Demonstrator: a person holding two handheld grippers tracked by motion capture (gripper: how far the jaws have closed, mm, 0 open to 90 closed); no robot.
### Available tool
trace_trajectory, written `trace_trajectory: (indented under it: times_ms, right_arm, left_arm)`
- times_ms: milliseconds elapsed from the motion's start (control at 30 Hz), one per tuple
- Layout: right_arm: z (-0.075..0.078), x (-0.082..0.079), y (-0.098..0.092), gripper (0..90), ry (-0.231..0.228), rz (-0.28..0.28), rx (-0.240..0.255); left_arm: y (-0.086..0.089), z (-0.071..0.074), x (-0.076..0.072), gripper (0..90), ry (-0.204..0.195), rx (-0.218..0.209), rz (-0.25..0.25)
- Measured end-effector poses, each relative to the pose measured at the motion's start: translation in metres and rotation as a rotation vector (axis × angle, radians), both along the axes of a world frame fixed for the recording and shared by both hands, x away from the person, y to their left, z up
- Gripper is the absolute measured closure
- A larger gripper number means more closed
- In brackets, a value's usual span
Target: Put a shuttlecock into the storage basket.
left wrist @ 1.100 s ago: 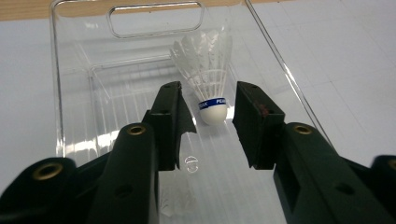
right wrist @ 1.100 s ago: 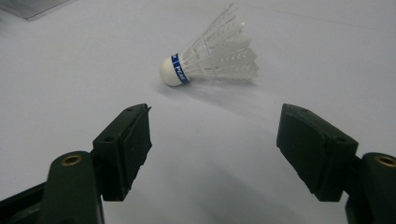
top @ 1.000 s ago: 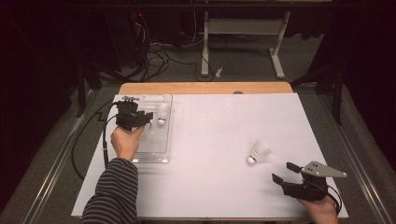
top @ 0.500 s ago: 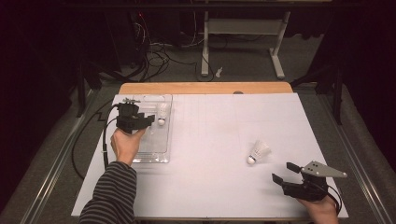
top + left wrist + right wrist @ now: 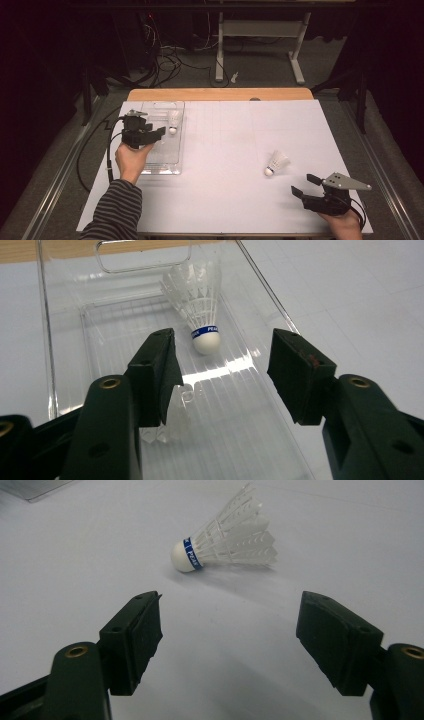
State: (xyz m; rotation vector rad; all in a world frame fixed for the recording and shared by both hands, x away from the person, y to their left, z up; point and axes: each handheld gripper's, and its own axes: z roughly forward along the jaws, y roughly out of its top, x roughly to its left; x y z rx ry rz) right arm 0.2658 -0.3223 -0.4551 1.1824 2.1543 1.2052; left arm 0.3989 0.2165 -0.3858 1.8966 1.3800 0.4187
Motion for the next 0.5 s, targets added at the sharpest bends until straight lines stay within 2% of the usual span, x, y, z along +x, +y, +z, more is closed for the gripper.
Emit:
trace_trajectory:
  times_ms: [500]
  right_arm:
    - [0.000, 0.000, 0.000, 26.7, -0.003, 0.001, 0.000]
  left_arm:
    - [-0.007, 0.005, -0.017, 44.0, -0.050, -0.006, -0.039]
